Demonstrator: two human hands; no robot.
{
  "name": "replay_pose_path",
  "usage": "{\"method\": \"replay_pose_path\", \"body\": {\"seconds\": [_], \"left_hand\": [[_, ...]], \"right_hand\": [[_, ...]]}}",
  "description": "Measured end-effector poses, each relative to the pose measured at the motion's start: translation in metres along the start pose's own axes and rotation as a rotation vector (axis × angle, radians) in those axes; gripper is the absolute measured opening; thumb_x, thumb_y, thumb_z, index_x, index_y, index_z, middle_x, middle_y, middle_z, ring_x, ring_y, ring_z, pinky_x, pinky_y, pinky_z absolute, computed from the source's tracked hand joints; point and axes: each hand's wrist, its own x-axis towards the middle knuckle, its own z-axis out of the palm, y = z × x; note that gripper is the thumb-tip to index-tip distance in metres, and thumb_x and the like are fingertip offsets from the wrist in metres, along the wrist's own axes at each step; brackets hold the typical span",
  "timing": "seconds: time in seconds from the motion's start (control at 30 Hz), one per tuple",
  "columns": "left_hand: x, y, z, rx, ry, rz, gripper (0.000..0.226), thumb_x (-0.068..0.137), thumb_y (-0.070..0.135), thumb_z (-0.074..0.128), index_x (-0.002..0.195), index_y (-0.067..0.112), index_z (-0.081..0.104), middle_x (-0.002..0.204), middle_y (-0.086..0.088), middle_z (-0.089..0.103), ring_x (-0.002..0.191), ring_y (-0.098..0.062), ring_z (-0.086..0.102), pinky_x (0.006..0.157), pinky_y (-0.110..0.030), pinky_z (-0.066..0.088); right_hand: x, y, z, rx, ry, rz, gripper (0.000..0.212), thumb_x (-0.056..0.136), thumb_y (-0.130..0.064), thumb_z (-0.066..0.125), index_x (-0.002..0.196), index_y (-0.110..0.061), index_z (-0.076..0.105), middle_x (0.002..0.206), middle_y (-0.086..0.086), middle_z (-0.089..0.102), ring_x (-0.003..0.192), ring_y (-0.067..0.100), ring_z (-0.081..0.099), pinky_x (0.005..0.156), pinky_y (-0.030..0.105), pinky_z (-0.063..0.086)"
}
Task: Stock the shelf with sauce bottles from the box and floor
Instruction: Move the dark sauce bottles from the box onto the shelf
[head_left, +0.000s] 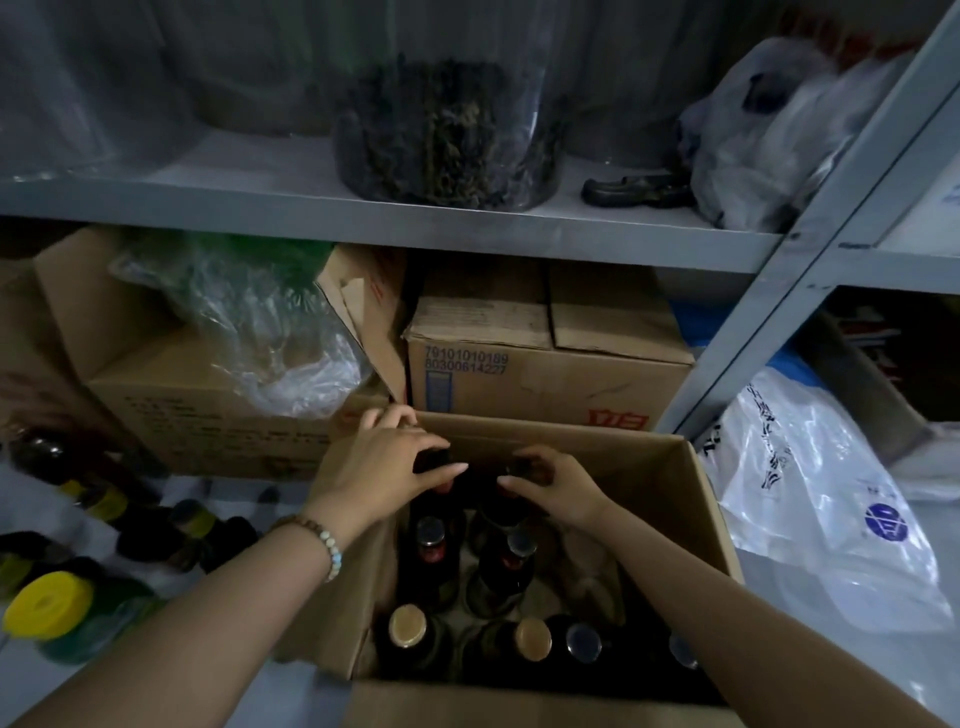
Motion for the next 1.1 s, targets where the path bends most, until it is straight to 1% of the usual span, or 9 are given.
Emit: {"method": "replay_pose_path", "body": {"seconds": [0.1, 0.17, 0.3, 0.4, 0.47, 0.63, 0.83, 1.03, 1.1], "left_hand": [[0.003, 0.009, 0.002, -0.007, -0.017, 0.016, 0.088, 0.065, 0.087, 0.014, 0.119, 0.037, 0.062, 0.102, 0.007, 0.045, 0.105, -0.013, 0.03, 0.078, -0.027, 0.014], [0.005, 0.013, 0.003, 0.067, -0.062, 0.009, 0.077, 0.07, 0.084, 0.03, 0.123, 0.036, 0.058, 0.101, 0.003, 0.04, 0.095, -0.015, 0.024, 0.079, -0.029, 0.018], [0.01, 0.021, 0.005, 0.175, -0.111, -0.011, 0.05, 0.079, 0.062, 0.056, 0.119, 0.032, 0.06, 0.108, -0.003, 0.051, 0.108, -0.026, 0.035, 0.091, -0.031, 0.027], [0.016, 0.032, 0.008, 0.163, -0.122, 0.041, 0.043, 0.081, 0.058, 0.057, 0.11, 0.026, 0.061, 0.1, 0.0, 0.062, 0.103, -0.025, 0.045, 0.082, -0.028, 0.03], [0.017, 0.039, 0.013, 0.006, -0.166, 0.044, 0.036, 0.085, 0.05, 0.058, 0.104, 0.02, 0.057, 0.095, -0.002, 0.065, 0.093, -0.023, 0.054, 0.074, -0.029, 0.037], [0.017, 0.046, 0.031, -0.64, -0.325, -0.102, 0.026, 0.091, 0.034, 0.057, 0.102, 0.014, 0.044, 0.093, -0.009, 0.062, 0.07, -0.02, 0.068, 0.068, -0.036, 0.055], [0.021, 0.037, 0.042, -0.733, -0.277, -0.086, 0.012, 0.086, 0.016, 0.066, 0.089, 0.019, 0.055, 0.089, -0.008, 0.067, 0.07, -0.018, 0.07, 0.062, -0.027, 0.057], [0.015, 0.039, 0.023, -0.831, -0.131, -0.102, 0.016, 0.085, 0.014, 0.067, 0.096, 0.009, 0.056, 0.084, -0.007, 0.065, 0.066, -0.02, 0.069, 0.063, -0.031, 0.056], [0.014, 0.041, 0.001, -0.886, -0.094, -0.082, 0.015, 0.085, 0.012, 0.067, 0.095, 0.007, 0.057, 0.08, -0.006, 0.065, 0.062, -0.016, 0.069, 0.059, -0.025, 0.055]], "right_hand": [[0.003, 0.01, 0.005, 0.025, 0.042, -0.053, 0.037, 0.077, -0.03, 0.076, 0.11, -0.017, 0.064, 0.105, -0.005, 0.066, 0.101, 0.01, 0.061, 0.087, 0.019, 0.048], [0.004, 0.015, 0.007, 0.069, 0.059, -0.083, 0.03, 0.077, -0.027, 0.076, 0.105, -0.018, 0.067, 0.101, -0.006, 0.068, 0.1, 0.009, 0.063, 0.085, 0.018, 0.049], [0.003, 0.019, 0.007, 0.104, 0.073, -0.11, 0.026, 0.076, -0.026, 0.077, 0.101, -0.019, 0.068, 0.097, -0.008, 0.069, 0.095, 0.005, 0.064, 0.083, 0.017, 0.051], [0.001, 0.023, 0.0, 0.053, 0.073, -0.124, 0.027, 0.076, -0.028, 0.076, 0.1, -0.019, 0.067, 0.094, -0.011, 0.068, 0.091, -0.001, 0.062, 0.077, 0.011, 0.048], [0.0, 0.028, -0.005, 0.045, 0.081, -0.135, 0.027, 0.077, -0.028, 0.076, 0.1, -0.017, 0.067, 0.093, -0.011, 0.067, 0.088, -0.003, 0.061, 0.073, 0.007, 0.046], [-0.003, 0.04, -0.004, 0.091, 0.067, -0.143, 0.025, 0.078, -0.025, 0.076, 0.099, -0.016, 0.065, 0.092, -0.01, 0.066, 0.086, -0.003, 0.061, 0.074, 0.006, 0.044], [-0.004, 0.044, 0.013, 0.119, 0.133, -0.178, 0.025, 0.08, -0.028, 0.073, 0.103, -0.022, 0.065, 0.1, -0.013, 0.068, 0.096, -0.004, 0.06, 0.081, 0.01, 0.044], [-0.021, 0.031, 0.0, 0.058, 0.146, -0.149, 0.028, 0.082, -0.025, 0.071, 0.109, -0.023, 0.064, 0.104, -0.013, 0.066, 0.102, 0.001, 0.058, 0.095, 0.02, 0.043], [-0.031, 0.011, -0.017, 0.052, 0.162, -0.172, 0.024, 0.082, -0.027, 0.071, 0.105, -0.028, 0.064, 0.1, -0.016, 0.066, 0.097, -0.005, 0.059, 0.09, 0.015, 0.046]]}}
